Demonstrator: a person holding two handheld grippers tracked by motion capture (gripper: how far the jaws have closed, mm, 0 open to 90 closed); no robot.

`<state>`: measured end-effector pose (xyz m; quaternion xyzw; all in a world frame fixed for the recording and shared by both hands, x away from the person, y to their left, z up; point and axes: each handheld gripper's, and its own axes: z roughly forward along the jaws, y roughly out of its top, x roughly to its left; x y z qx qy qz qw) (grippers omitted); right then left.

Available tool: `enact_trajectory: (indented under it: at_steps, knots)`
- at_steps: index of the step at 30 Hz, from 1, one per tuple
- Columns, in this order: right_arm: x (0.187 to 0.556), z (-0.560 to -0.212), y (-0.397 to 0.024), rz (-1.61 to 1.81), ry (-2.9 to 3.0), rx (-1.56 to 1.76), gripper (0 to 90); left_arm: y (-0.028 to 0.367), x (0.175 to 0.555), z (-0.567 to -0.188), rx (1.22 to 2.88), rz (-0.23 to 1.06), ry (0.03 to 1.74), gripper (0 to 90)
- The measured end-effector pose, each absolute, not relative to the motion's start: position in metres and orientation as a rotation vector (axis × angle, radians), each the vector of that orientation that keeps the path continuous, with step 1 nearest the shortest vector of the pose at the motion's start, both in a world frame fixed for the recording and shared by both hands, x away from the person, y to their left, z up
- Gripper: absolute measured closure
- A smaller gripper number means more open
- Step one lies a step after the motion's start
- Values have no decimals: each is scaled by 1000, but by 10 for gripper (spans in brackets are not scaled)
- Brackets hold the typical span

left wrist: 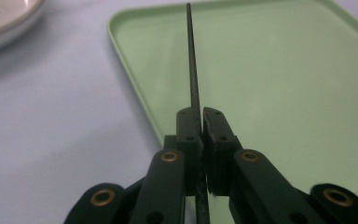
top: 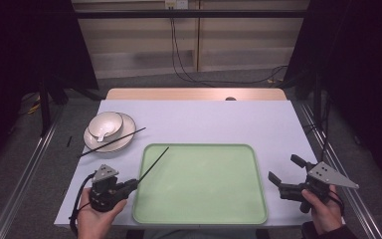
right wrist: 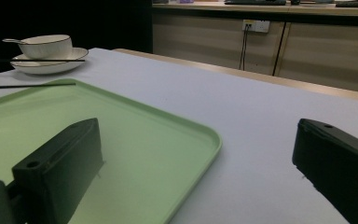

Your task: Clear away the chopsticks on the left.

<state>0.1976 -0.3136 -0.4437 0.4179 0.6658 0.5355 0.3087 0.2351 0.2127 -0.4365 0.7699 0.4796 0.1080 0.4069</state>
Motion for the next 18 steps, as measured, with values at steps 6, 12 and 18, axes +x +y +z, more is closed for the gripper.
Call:
enact_trajectory:
  at_steps: [6, 12, 18]
  knots:
    - [197, -444, -315, 1412, 1765, 1096, 10, 204, 244, -446, 1956, 258, 1266, 864]
    - [198, -444, -314, 1417, 1757, 1108, 12, 193, 250, -450, 1987, 255, 1297, 864]
    - [197, -444, -314, 1414, 1767, 1103, 12, 183, 253, -458, 2012, 238, 1319, 863]
